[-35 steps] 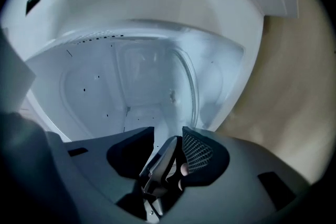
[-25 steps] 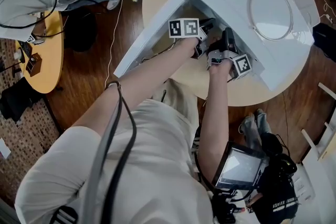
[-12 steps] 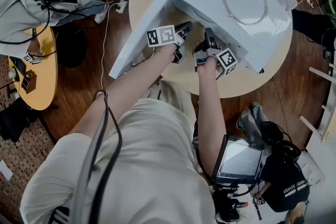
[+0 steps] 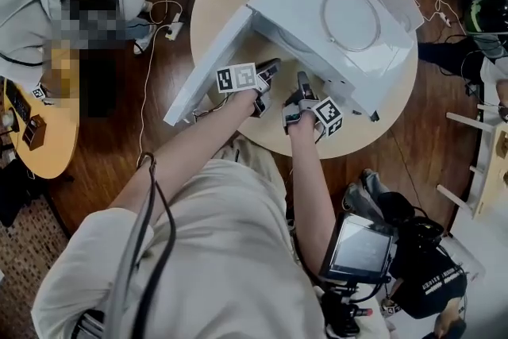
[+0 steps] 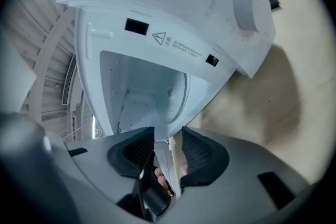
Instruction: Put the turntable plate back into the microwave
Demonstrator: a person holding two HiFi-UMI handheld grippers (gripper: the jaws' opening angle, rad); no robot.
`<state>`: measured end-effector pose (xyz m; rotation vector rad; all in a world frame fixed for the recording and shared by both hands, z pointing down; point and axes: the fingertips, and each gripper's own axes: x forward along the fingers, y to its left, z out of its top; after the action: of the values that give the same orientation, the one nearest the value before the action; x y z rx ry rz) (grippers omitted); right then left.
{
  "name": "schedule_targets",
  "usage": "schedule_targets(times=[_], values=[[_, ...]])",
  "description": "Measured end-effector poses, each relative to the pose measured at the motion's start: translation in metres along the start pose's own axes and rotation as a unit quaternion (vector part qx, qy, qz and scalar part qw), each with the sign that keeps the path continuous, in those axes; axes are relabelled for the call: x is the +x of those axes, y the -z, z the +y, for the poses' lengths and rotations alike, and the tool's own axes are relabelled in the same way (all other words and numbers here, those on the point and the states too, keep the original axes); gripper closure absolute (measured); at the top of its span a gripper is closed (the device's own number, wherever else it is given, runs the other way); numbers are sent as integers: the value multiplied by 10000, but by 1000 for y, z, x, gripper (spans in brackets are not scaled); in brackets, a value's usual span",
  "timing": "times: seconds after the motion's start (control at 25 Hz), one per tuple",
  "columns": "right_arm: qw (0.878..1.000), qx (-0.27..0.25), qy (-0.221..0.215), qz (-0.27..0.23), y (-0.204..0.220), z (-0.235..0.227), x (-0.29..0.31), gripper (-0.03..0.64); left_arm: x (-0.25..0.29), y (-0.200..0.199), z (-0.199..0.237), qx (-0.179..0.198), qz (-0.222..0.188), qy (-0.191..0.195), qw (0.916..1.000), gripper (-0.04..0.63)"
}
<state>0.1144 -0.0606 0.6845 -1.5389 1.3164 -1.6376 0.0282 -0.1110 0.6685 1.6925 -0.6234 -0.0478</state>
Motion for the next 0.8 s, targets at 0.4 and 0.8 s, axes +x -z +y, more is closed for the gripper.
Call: schedule_targets(times=[0.4,0.8], values=[[9944,-1045,-126,49,-6,19,-25,471,5,21,-13,422,350,87,9985,584],[9795,-1959,-439,-183,-29,49,-76,470,-10,63,-49,1585,909,287,9827,584]])
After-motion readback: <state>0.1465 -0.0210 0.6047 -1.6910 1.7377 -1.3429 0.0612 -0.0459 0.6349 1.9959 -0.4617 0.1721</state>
